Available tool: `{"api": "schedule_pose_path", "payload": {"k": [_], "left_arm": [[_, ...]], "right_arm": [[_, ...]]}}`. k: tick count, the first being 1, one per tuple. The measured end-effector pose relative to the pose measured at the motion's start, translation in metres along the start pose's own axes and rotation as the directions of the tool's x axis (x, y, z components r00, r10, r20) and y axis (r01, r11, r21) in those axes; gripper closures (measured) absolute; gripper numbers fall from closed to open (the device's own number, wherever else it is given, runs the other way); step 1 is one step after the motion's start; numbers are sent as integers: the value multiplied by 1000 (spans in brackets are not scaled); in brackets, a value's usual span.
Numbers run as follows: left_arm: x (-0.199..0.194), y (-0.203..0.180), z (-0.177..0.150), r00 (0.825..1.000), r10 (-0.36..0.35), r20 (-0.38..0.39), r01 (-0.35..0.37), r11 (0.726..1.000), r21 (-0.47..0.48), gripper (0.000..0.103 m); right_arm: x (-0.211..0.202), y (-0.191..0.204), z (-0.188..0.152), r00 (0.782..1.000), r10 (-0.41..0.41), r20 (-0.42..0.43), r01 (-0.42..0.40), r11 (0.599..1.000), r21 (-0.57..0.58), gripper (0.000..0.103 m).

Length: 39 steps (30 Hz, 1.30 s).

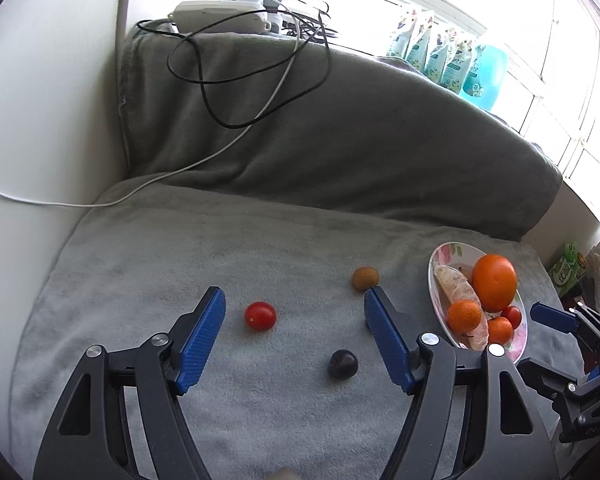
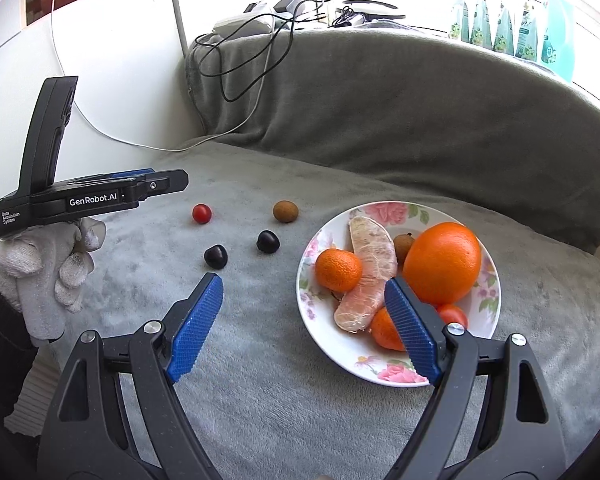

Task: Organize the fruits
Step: 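Move the left gripper to the red cherry tomato while the right gripper approaches a black fruit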

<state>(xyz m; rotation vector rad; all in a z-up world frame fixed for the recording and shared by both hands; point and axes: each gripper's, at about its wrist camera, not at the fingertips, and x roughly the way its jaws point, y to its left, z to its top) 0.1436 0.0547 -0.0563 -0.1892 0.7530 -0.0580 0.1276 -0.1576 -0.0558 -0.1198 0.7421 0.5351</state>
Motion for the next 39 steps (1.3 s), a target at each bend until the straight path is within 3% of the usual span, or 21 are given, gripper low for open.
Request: {"api": "schedule_pose_path", "payload": {"k": [8, 16, 19, 27, 39], "left_arm": [[-1, 23, -11, 1000, 23, -5, -23, 1000, -20, 32], [9, 34, -20, 999, 18, -31, -18, 1000, -18, 45], [16, 32, -22, 999, 6, -48, -6, 1000, -9, 52], [31, 32, -23, 996, -29, -79, 28, 1000, -8, 57], [47, 32, -17, 994, -53, -98, 52, 999, -9, 59]], "right_arm": [[22, 15, 17, 998, 50, -26, -52, 997, -49, 18], [59, 29, 32, 989, 70, -131, -88, 987, -133, 52], [75, 29, 36, 981, 78, -177, -104, 984, -145, 59], [107, 34, 43, 965, 53, -255, -108, 972, -209, 67], [133, 38, 50, 954, 16, -301, -99, 959, -264, 74]]}}
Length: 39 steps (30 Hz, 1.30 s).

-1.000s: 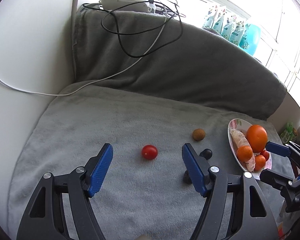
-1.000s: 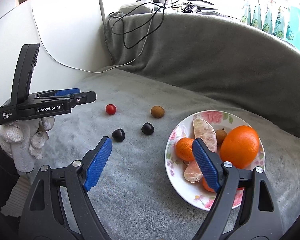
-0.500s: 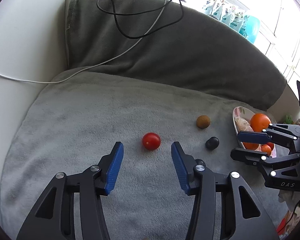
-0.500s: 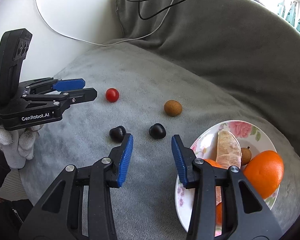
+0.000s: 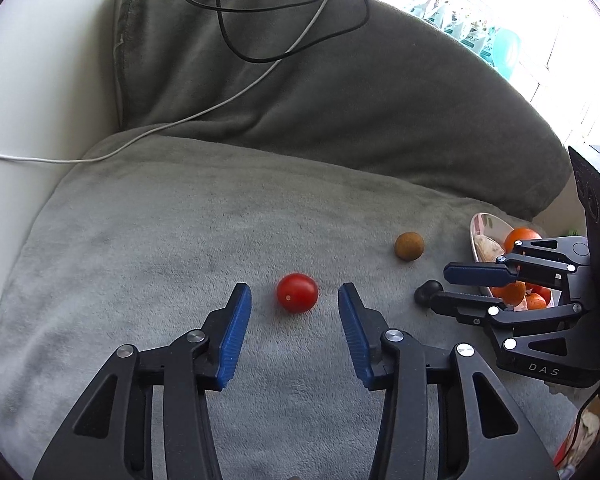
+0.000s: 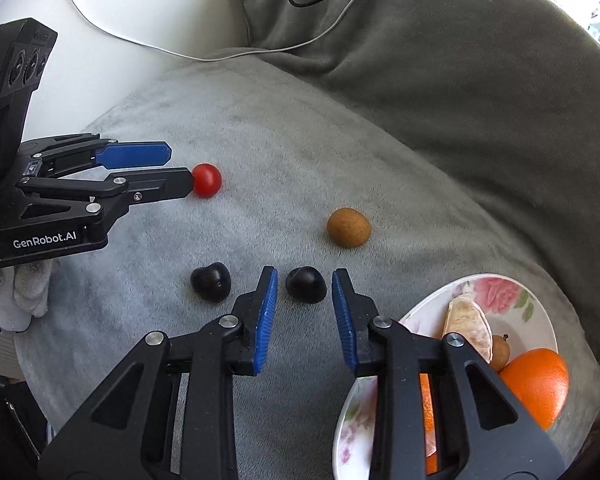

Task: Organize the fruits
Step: 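Move the left gripper to the red cherry tomato while the right gripper approaches a black fruit, then close left gripper on the cherry tomato while right gripper closes on the black fruit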

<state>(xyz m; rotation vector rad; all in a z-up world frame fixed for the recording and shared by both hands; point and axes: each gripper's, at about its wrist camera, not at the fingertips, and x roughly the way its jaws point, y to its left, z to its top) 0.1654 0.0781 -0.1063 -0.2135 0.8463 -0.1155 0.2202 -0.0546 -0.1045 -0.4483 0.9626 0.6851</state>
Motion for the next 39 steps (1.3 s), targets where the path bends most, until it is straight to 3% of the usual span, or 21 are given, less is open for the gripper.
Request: {"api": "schedule_pose_path", "payload": {"k": [20, 23, 29, 39], "left_arm": [[22, 2, 3, 999, -4, -47, 3, 1000, -2, 65], [23, 2, 2, 999, -2, -49, 2, 1000, -4, 68], [23, 1, 0, 999, 14, -41, -14, 1000, 1, 78], [18, 2, 1, 1000, 16, -24, -16, 1000, -1, 79]], "right_arm": [[22, 6, 6, 999, -32, -43, 30, 999, -43, 74], [25, 7, 7, 998, -35, -47, 33, 998, -47, 78], [22, 9, 3, 998, -41, -40, 40, 998, -41, 79], [8, 4, 0, 1000, -13, 1, 13, 1000, 18, 80]]}}
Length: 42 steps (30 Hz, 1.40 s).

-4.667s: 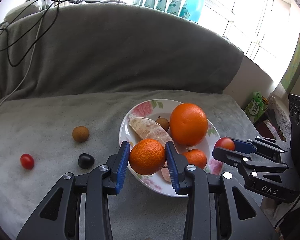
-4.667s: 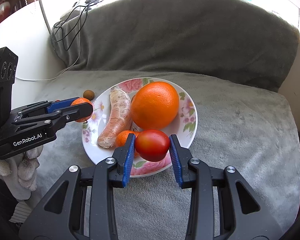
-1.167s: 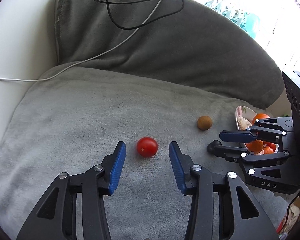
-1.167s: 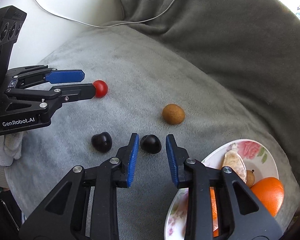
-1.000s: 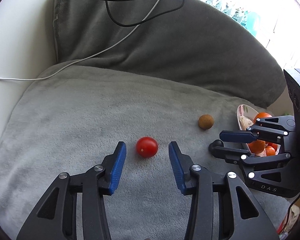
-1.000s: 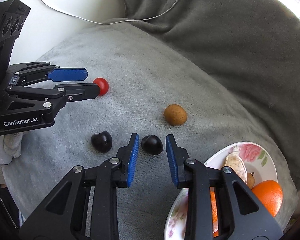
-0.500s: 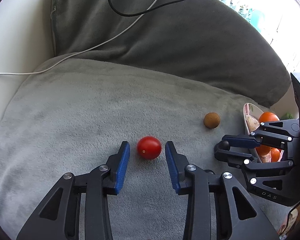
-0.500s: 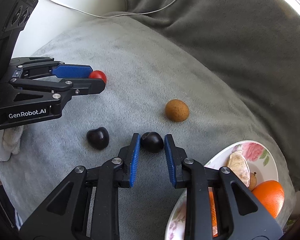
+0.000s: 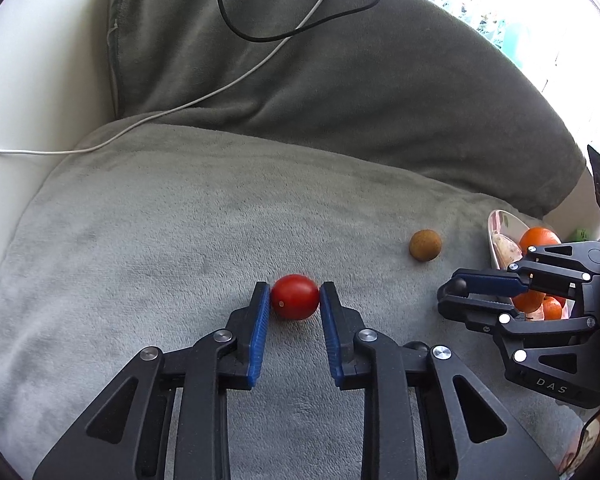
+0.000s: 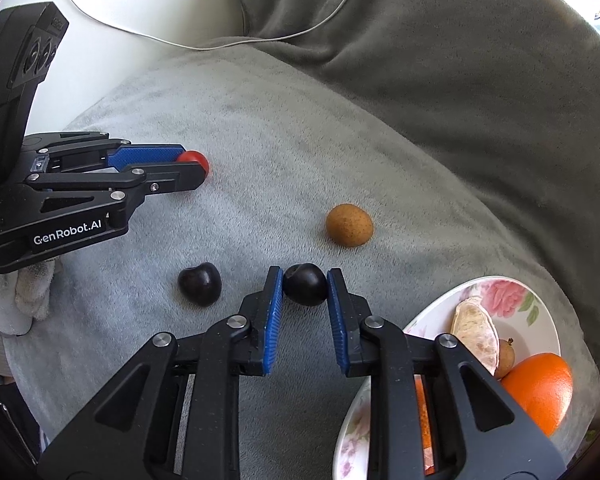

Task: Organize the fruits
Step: 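Close left gripper on the cherry tomato while right gripper closes on the black fruit, then lift the cherry tomato with left gripper while right gripper carries black fruit over plate, then carry the cherry tomato over the plate with left gripper while right gripper holds black fruit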

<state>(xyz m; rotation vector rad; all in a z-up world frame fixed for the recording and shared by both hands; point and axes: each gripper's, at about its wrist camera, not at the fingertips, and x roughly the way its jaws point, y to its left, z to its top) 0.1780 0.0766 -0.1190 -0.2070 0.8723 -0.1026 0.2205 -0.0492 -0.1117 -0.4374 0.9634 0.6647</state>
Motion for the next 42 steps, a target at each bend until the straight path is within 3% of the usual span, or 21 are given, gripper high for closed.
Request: {"api": "schedule_pose_path", "payload": {"k": [18, 42], "left_arm": [[-42, -32, -1, 996, -63, 67, 61, 997, 40, 79], [-66, -103, -7, 984, -150, 97, 136, 981, 139, 79]], "right_arm": [[-66, -36, -24, 990, -7, 138, -13, 990, 140, 80], [-119, -80, -72, 976, -60, 207, 2, 964, 267, 80]]}}
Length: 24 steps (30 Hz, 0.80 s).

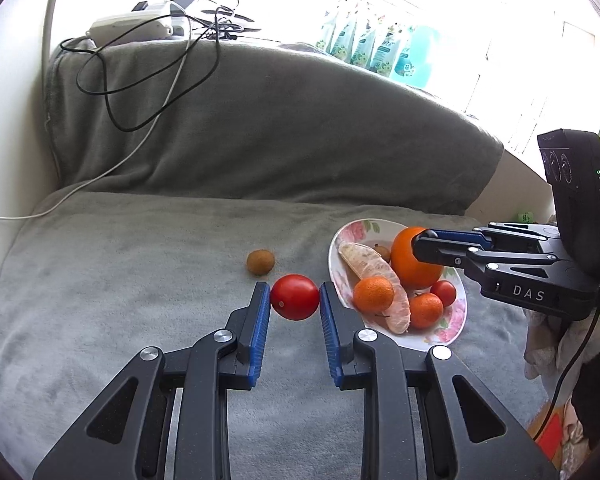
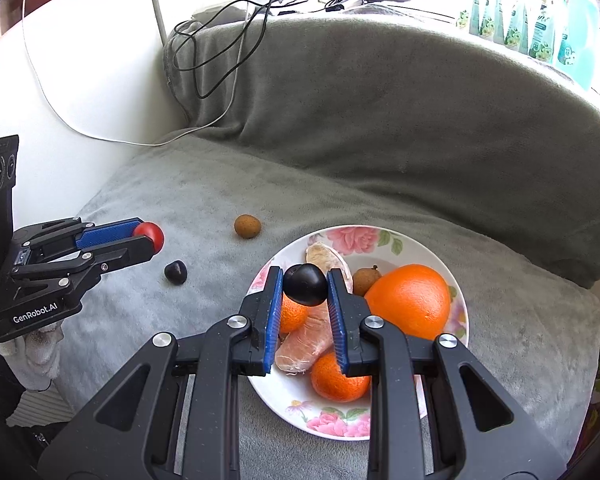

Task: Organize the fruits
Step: 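Carry the cherry tomato over the plate with left gripper while right gripper holds black fruit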

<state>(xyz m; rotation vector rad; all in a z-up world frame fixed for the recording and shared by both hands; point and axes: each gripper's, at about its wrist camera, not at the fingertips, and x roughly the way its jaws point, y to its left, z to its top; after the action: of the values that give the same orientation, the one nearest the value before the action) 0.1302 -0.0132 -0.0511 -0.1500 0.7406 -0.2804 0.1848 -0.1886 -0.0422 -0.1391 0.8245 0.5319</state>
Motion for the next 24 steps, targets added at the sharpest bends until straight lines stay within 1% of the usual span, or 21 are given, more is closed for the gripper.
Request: {"api": "schedule_pose_path", "payload": {"k": [9, 16, 24], "left_arm": [[10, -24, -2, 999, -44, -18, 44, 999, 23, 79], [21, -47, -4, 994, -98, -40, 99, 994, 44, 79], [34, -68, -6, 989, -135, -67, 139, 988, 65, 79]], "right_arm": [[-5, -23, 3, 1000, 2, 16, -3, 998, 55, 80], [5, -32, 5, 1000, 12, 5, -12, 997, 81, 80], [17, -42, 10, 1000, 27, -9, -26, 994, 105, 80]]}}
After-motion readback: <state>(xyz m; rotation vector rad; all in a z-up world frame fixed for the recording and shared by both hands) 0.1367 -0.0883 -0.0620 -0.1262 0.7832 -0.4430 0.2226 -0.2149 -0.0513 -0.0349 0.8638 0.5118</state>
